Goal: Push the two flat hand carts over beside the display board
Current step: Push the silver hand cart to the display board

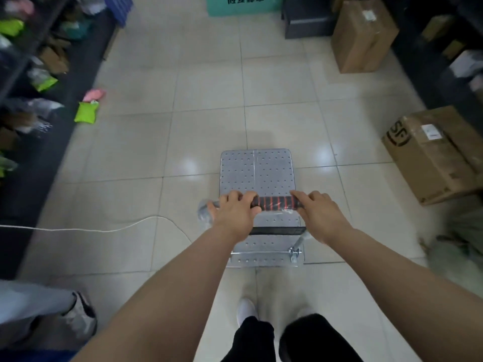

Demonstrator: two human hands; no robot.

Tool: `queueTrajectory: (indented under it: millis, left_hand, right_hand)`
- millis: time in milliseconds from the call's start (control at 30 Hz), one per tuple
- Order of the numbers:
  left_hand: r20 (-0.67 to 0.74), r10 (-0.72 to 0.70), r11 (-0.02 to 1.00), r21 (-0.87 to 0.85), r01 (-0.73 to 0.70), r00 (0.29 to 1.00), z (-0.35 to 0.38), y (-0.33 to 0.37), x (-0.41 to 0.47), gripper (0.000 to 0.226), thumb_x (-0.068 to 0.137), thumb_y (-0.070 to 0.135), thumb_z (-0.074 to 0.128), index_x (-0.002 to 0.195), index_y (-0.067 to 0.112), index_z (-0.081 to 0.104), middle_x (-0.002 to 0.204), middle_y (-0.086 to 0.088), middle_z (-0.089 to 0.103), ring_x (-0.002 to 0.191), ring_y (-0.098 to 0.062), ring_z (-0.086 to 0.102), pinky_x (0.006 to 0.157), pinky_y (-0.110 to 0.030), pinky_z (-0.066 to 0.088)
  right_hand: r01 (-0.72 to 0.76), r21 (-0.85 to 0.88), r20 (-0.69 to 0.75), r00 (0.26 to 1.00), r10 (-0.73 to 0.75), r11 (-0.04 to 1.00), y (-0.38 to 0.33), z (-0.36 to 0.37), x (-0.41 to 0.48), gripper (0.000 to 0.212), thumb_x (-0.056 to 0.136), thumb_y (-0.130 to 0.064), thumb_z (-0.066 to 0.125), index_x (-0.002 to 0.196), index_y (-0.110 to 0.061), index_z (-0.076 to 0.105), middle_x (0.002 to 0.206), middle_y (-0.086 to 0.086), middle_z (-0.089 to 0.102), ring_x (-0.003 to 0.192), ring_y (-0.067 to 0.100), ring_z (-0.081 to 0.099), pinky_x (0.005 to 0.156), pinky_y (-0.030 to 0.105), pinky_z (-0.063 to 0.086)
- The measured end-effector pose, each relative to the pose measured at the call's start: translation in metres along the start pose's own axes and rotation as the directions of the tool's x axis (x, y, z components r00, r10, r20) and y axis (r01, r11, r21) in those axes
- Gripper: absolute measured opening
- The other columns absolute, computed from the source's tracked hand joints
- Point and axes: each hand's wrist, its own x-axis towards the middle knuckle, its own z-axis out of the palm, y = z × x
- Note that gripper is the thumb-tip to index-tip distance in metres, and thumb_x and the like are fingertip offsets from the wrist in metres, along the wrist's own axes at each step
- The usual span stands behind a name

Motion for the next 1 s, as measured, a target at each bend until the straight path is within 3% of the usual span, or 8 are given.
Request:
queueTrajectory:
  millis: [200, 400, 533, 1000]
  left_hand:
    - [-0.042, 0.014, 1.000, 0.008, -0.014, 0.999, -0.033, -0.018, 0.079, 0.028, 0.094, 0.050, 0.034, 0.121, 0.042, 0.040, 0.127, -0.001, 0.042, 0.116, -0.028, 0.037, 0.105, -0.060, 0.020]
    - [-0.034, -0.020, 0.997, 0.068, 0.023, 0.999, -0.071, -0.022, 0.156, 0.035, 0.094, 0.052, 0.034, 0.127, 0.044, 0.039, 0.129, 0.000, 0.043, 0.119, -0.025, 0.038, 0.106, -0.053, 0.023]
    - [-0.008, -0.067, 0.995, 0.071, 0.068, 0.998, -0.098, -0.015, 0.209, 0.035, 0.094, 0.049, 0.035, 0.128, 0.043, 0.038, 0.132, 0.000, 0.043, 0.121, -0.025, 0.038, 0.106, -0.050, 0.021]
    - [-0.009, -0.049, 0.997, -0.056, 0.048, 0.999, -0.163, 0.021, 0.408, 0.032, 0.095, 0.049, 0.035, 0.126, 0.043, 0.041, 0.134, 0.001, 0.039, 0.123, -0.027, 0.033, 0.107, -0.059, 0.018]
  right_hand:
    - [0.058, 0.028, 0.038, 0.997, -0.060, 0.998, 0.007, -0.021, 0.083, 0.047, 0.100, -0.041, 0.029, 0.145, -0.035, 0.023, 0.117, 0.011, 0.053, 0.104, 0.028, 0.047, 0.087, 0.039, 0.038]
    - [0.074, 0.086, -0.013, 0.997, -0.073, 0.994, 0.011, -0.039, 0.165, 0.037, 0.097, -0.043, 0.034, 0.134, -0.037, 0.035, 0.109, 0.006, 0.056, 0.102, 0.028, 0.049, 0.088, 0.041, 0.038]
    - [0.094, 0.084, 0.028, 0.995, -0.097, 0.992, 0.022, -0.063, 0.224, 0.035, 0.098, -0.043, 0.034, 0.131, -0.035, 0.038, 0.108, 0.007, 0.058, 0.101, 0.029, 0.051, 0.086, 0.042, 0.039]
    - [-0.039, 0.050, 0.024, 0.999, 0.038, 0.998, 0.076, -0.135, 0.426, 0.027, 0.097, -0.040, 0.036, 0.124, -0.037, 0.041, 0.100, 0.000, 0.052, 0.094, 0.021, 0.048, 0.084, 0.039, 0.037]
